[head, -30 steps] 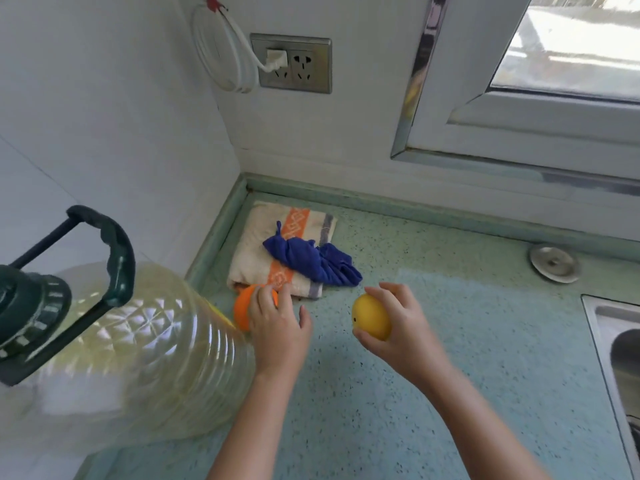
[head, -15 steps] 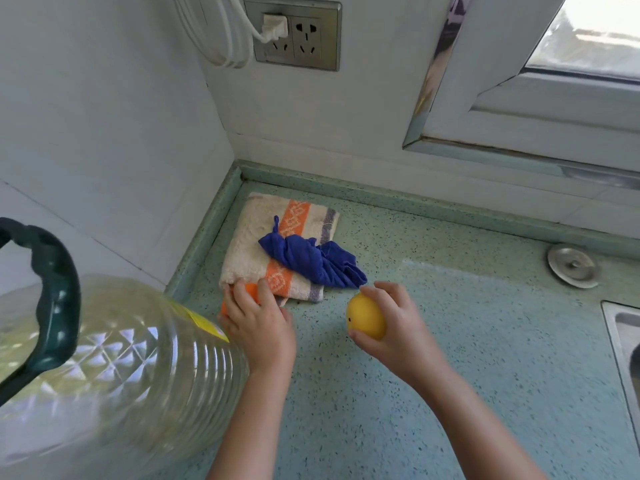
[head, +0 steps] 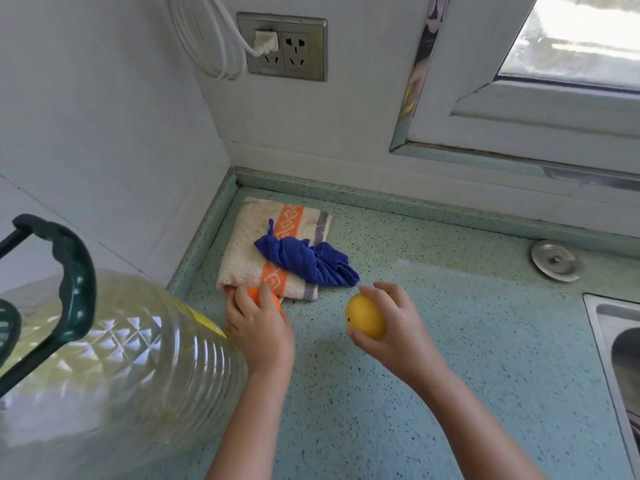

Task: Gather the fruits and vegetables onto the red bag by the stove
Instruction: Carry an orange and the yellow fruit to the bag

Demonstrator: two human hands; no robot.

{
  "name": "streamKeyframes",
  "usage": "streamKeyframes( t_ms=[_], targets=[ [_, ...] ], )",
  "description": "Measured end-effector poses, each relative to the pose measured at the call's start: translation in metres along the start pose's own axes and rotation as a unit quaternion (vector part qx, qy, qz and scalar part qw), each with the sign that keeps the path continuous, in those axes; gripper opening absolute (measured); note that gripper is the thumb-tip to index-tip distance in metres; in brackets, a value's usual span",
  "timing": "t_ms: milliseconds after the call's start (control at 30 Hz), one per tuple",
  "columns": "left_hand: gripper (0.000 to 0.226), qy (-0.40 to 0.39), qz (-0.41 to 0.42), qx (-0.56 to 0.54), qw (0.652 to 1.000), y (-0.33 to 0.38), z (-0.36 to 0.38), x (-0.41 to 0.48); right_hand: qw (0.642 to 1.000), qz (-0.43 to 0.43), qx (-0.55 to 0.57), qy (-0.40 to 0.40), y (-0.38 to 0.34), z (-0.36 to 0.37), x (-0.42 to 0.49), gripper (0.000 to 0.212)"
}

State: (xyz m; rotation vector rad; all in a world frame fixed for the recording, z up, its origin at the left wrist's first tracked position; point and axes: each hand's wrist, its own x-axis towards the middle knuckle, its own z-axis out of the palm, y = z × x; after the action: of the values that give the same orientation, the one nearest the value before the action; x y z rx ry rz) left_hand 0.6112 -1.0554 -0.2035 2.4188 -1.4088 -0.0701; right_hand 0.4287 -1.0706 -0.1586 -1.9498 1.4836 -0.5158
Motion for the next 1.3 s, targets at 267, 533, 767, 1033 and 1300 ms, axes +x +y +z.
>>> streamKeyframes(
  t_ms=[267, 533, 767, 1033, 1300],
  targets=[
    [0.053, -0.025, 0.032, -0.185, 0.982, 0.022, -0.021, -0.04, 0.999, -0.005, 0.023, 0.039, -0.004, -0.014, -0.027, 0.061],
    [0.05, -0.071, -0.011, -0.394, 0.916, 0.045, -0.069, -0.09, 0.993, -0.013, 0.052, 0.102, -0.003, -0.044, -0.067, 0.06],
    [0.044, -0.072, -0.021, -0.454, 0.888, 0.049, -0.099, -0.141, 0.988, -0.048, 0.075, 0.123, -0.006, -0.065, -0.106, 0.06],
    [0.047, -0.034, -0.063, -0.477, 0.876, 0.038, -0.12, -0.207, 0.986, -0.109, 0.092, 0.084, -0.009, -0.069, -0.15, 0.059],
    [0.047, 0.036, -0.144, -0.49, 0.859, 0.006, -0.134, -0.284, 0.981, -0.171, 0.094, 0.002, -0.022, -0.048, -0.196, 0.059]
  ],
)
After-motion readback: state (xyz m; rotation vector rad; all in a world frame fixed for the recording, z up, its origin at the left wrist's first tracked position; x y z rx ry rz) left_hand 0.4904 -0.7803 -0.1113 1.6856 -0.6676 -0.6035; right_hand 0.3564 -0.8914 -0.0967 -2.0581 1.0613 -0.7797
